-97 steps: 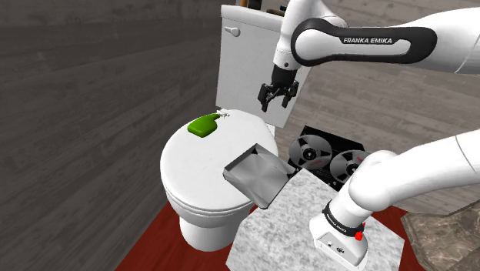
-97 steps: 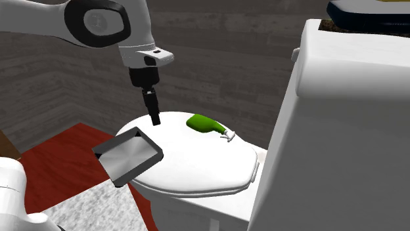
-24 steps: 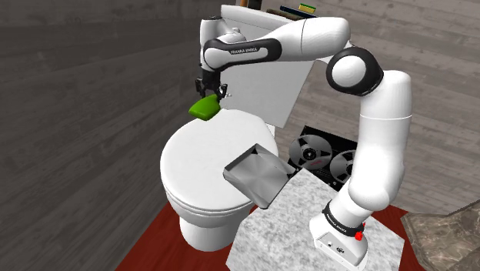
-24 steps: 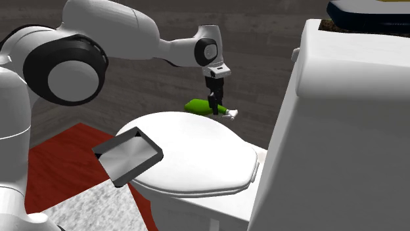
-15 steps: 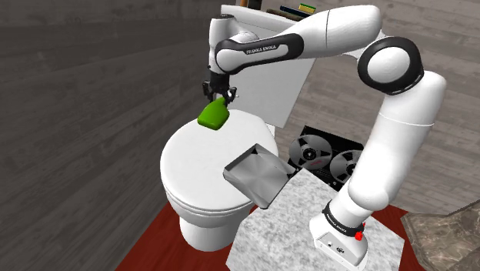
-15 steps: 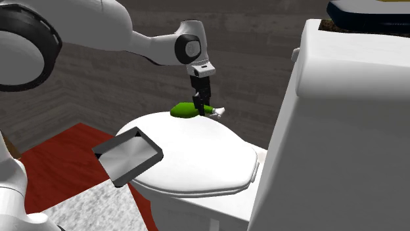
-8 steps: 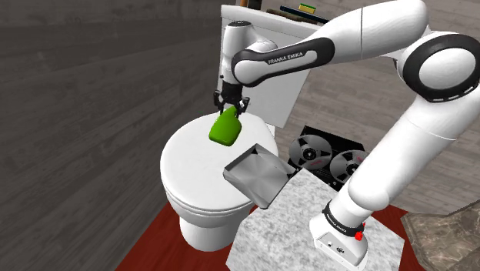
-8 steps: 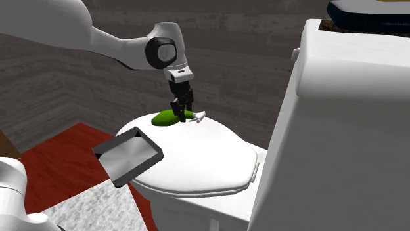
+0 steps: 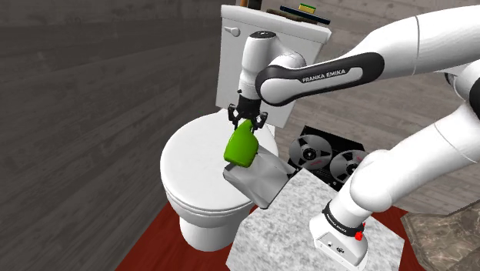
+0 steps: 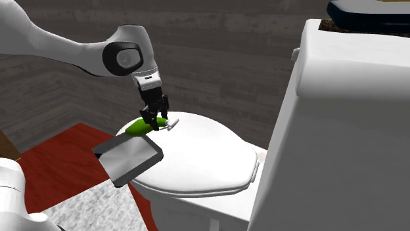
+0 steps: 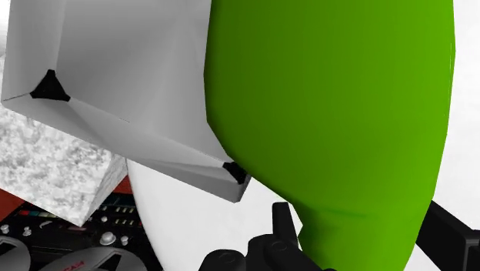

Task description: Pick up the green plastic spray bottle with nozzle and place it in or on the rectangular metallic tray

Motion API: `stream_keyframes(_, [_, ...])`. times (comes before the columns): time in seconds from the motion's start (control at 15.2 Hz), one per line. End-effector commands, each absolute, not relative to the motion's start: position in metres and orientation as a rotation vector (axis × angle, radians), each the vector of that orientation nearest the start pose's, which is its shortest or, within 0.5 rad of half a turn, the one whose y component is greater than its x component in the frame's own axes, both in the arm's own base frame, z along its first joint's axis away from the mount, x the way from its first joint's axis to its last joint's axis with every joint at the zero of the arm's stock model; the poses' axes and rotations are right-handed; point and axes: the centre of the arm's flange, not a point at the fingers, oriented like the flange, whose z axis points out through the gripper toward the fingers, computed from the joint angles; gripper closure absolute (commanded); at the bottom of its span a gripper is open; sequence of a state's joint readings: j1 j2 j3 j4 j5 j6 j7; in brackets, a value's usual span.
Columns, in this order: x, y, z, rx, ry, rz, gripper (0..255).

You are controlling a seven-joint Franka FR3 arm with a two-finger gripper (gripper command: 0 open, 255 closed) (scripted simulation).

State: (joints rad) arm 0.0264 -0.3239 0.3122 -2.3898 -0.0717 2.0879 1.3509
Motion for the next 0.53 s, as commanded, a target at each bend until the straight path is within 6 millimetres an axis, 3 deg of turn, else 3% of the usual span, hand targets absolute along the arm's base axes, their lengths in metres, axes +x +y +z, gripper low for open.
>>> stream_keyframes(0.0, [0.394, 0.15, 0.441, -2.847, 1.543, -0.2, 255])
stream_keyframes(0.46, [0.303, 0.163, 0.44, -2.847, 1.543, -0.2, 255])
